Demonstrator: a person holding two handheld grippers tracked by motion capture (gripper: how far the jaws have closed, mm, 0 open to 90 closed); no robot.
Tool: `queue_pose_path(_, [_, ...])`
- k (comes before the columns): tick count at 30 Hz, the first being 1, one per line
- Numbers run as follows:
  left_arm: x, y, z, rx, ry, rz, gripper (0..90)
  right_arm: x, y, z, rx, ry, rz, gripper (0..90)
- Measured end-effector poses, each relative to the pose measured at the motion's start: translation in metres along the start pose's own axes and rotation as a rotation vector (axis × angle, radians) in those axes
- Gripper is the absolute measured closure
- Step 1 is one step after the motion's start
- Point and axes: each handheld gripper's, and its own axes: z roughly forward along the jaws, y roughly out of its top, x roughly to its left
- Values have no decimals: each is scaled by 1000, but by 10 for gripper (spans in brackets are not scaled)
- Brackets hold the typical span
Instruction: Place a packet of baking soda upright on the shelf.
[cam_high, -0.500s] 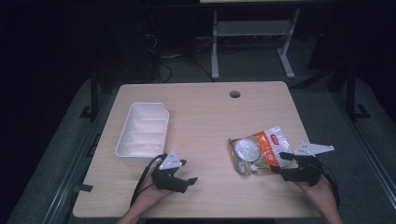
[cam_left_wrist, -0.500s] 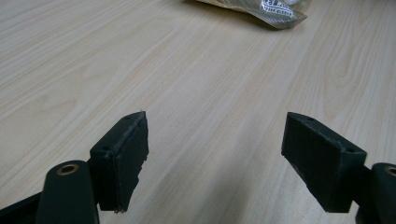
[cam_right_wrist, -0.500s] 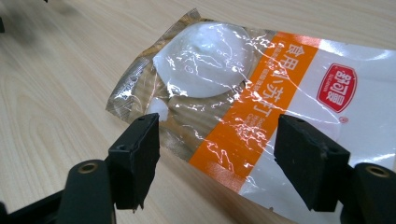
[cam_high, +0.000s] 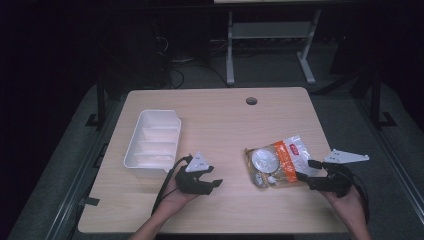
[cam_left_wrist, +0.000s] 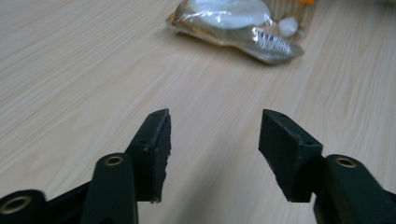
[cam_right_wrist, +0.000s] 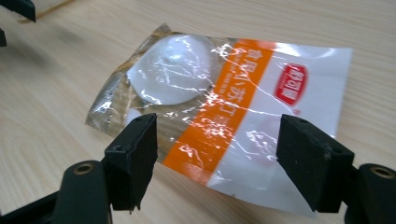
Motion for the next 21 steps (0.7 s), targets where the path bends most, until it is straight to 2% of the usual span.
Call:
queue_pose_path(3, [-2, 13, 17, 24, -22, 11, 515, -4, -1, -2, 2, -16, 23, 283])
queue_pose_path(4, [-2, 13, 17, 24, -22, 11, 540, -6, -1, -2, 1, -18, 27, 282])
queue_pose_path(5, [-4, 22, 28, 29, -38, 12, 570, -7, -1, -3, 1, -23, 35, 281])
queue_pose_path(8, [-6, 31, 39, 39, -41, 22, 633, -12, -1, -5, -4, -41, 52, 280])
queue_pose_path(9, [-5, 41, 48, 42, -51, 14, 652, -14, -1, -5, -6, -45, 58, 279])
queue_pose_path(11, [-5, 45, 53, 44, -51, 8, 687, -16, -1, -6, -8, -49, 70, 276])
queue_pose_path(12, [-5, 55, 62, 53, -57, 10, 706, -20, -1, -7, -14, -47, 88, 276])
queue_pose_path(14, [-6, 63, 71, 72, -56, 25, 740, -23, -2, -7, -19, -49, 100, 275])
queue_pose_path(21, [-12, 85, 99, 124, -62, 59, 782, -32, -2, -5, -18, -47, 151, 277])
